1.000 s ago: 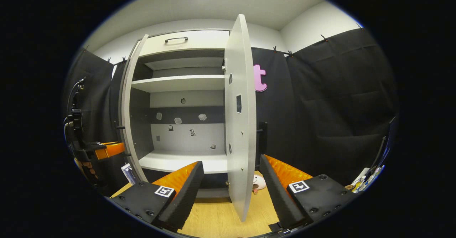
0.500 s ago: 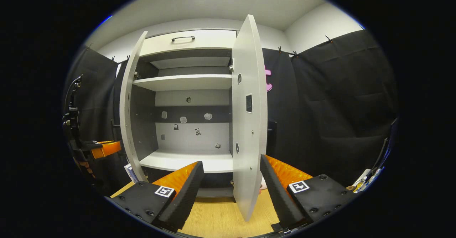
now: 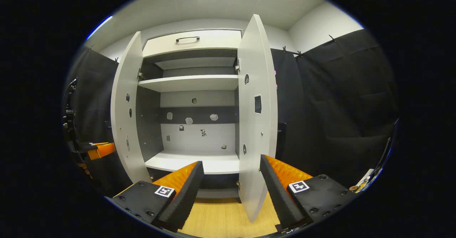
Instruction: Open the right door of the double-door shoe cabinet with the right hand, and open the left door with the left hand.
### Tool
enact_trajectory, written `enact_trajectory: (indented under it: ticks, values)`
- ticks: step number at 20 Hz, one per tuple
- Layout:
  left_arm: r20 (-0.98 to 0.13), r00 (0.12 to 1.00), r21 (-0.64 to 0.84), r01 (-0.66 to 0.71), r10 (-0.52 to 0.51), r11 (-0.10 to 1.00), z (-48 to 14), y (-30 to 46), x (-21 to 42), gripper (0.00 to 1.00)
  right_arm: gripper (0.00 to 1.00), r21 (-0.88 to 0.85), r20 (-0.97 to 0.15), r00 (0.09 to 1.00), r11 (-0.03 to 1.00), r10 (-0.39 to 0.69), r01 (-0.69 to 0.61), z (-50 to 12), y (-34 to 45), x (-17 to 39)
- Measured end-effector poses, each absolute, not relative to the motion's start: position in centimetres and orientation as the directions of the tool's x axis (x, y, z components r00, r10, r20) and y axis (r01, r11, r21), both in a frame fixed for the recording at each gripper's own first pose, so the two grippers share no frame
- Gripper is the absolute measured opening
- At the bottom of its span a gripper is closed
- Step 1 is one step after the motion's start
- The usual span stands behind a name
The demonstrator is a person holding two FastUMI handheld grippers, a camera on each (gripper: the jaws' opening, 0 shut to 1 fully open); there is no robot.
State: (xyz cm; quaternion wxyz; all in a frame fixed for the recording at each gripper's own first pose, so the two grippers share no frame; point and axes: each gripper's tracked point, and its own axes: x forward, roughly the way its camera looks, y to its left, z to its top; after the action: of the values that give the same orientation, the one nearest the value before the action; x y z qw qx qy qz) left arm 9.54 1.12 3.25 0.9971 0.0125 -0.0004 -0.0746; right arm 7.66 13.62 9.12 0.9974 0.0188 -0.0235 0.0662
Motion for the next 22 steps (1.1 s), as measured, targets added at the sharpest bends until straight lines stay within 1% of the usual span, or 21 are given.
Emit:
enact_trajectory:
  ticks: [1,4,5,6,7,10,11,12,17,18,19,22]
  values:
    - [-0.001,0.990,0.021,0.141,-0.141,0.990,3.2,1.6,9.4,0.04,1.00,0.036,0.050,0.990,0.990,0.133,-0.135,9.1,13.7,7.5]
    - [0.006,0.993,0.010,0.120,-0.120,0.993,3.4,3.0,9.0,0.02,1.00,0.037,0.047,0.990,0.990,0.134,-0.136,9.1,13.8,7.5]
    - [0.005,0.993,0.009,0.114,-0.114,0.993,3.4,3.4,8.8,0.02,0.94,0.036,0.047,0.990,0.990,0.135,-0.136,9.0,13.8,7.4]
    - [0.003,0.994,0.007,0.111,-0.111,0.994,3.5,3.8,8.8,0.02,0.94,0.036,0.046,0.989,0.990,0.137,-0.139,9.1,13.9,7.4]
    - [-0.005,0.994,-0.005,0.109,-0.109,0.994,3.5,4.1,8.8,0.01,1.00,0.036,0.046,0.989,0.990,0.138,-0.140,9.1,14.0,7.3]
    - [-0.009,0.992,-0.020,0.124,-0.124,0.992,3.6,4.9,8.5,0.00,1.00,0.041,0.052,0.989,0.990,0.135,-0.137,9.4,13.8,7.3]
    - [-0.007,0.992,-0.017,0.124,-0.124,0.992,3.5,5.2,8.5,0.00,0.93,0.044,0.053,0.989,0.989,0.138,-0.140,9.4,13.9,7.3]
    - [-0.003,0.992,-0.009,0.126,-0.126,0.992,3.6,5.5,8.5,0.00,1.00,0.045,0.050,0.989,0.989,0.140,-0.143,9.4,13.9,7.2]
    - [-0.011,0.995,-0.003,0.098,-0.098,0.995,3.9,8.0,8.4,0.00,1.00,0.037,0.058,0.989,0.990,0.134,-0.136,9.4,13.4,6.8]
    - [-0.009,0.996,-0.006,0.083,-0.083,0.997,3.9,8.8,8.3,0.00,0.94,0.038,0.056,0.990,0.990,0.132,-0.134,9.3,13.4,6.7]
    - [-0.006,0.997,-0.008,0.071,-0.071,0.997,4.0,9.4,8.4,0.00,1.00,0.040,0.051,0.990,0.990,0.132,-0.134,9.2,13.4,6.7]
    - [-0.006,0.999,-0.021,0.039,-0.039,0.999,3.9,11.2,8.1,0.00,1.00,0.046,0.045,0.989,0.989,0.142,-0.144,9.0,13.8,6.7]
